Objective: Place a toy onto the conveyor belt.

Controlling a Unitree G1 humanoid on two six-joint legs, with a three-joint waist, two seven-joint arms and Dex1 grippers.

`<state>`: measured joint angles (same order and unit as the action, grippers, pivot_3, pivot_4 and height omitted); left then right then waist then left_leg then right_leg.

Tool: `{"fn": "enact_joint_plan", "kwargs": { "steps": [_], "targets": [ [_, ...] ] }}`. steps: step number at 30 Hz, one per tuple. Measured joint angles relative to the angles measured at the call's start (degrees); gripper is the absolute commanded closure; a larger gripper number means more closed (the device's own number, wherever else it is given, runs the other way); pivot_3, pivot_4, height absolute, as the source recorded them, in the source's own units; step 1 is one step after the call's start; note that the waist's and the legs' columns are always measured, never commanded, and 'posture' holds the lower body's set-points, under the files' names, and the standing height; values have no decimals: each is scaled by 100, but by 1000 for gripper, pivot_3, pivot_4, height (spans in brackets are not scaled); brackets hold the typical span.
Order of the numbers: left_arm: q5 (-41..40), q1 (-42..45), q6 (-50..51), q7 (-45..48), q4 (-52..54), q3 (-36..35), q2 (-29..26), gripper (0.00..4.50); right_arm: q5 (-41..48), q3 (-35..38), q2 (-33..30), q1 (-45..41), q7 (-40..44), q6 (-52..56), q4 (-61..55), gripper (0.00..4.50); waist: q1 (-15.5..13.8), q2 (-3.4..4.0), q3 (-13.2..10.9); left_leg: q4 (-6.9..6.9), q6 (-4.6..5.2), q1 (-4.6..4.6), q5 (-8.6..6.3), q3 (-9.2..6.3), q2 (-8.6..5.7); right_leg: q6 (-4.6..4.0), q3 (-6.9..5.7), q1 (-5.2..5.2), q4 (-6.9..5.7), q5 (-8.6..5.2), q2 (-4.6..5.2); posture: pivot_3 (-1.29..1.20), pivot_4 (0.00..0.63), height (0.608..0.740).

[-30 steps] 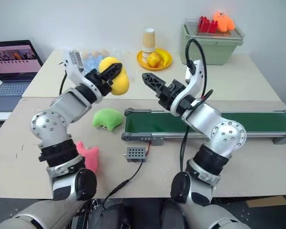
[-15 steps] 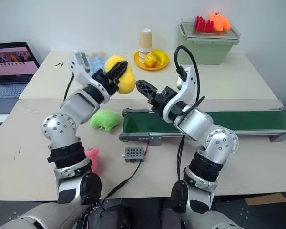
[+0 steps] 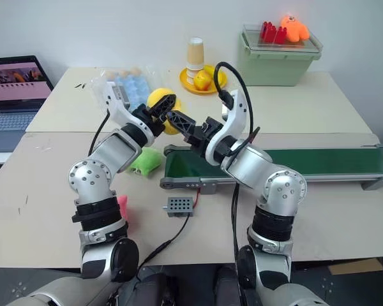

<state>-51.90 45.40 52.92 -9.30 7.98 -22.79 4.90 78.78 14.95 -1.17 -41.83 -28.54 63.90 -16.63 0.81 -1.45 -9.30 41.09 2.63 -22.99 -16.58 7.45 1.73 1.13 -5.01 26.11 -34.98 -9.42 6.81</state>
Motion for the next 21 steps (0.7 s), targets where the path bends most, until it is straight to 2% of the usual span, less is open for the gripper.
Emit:
{"fn": "enact_joint_plan", "kwargs": {
  "steps": [15, 16, 17, 21],
  "targets": [
    [-975, 1, -27, -972, -1, 0, 27, 2498, -158, -360, -313, 3, 460, -387, 323, 0, -15, 0, 0, 3, 2, -7, 1, -16, 0, 0, -4, 0, 1, 0, 0, 0, 150, 734],
    [-1045, 1, -37, -1020, -1, 3, 27, 2559, -170, -372, -324, 3, 476, -409, 363, 248, -14, 0, 0, 3, 2, -7, 1, -16, 0, 0, -4, 0, 1, 0, 0, 0, 150, 734],
    [-1090, 1, -46, -1055, -1, 8, 27, 2559, -193, -378, -339, 2, 483, -430, 380, 248, -14, 0, 0, 3, 2, -7, 1, -16, 0, 0, -5, 0, 1, 0, 0, 0, 150, 734],
    [-1159, 0, -52, -1205, -6, 68, 26, 2581, -219, -410, -377, -23, 591, -516, 408, 1564, -11, 0, 0, 2, 2, -8, 1, -17, -1, 0, -5, 0, 3, 0, 0, 0, 150, 734]
  ]
}}
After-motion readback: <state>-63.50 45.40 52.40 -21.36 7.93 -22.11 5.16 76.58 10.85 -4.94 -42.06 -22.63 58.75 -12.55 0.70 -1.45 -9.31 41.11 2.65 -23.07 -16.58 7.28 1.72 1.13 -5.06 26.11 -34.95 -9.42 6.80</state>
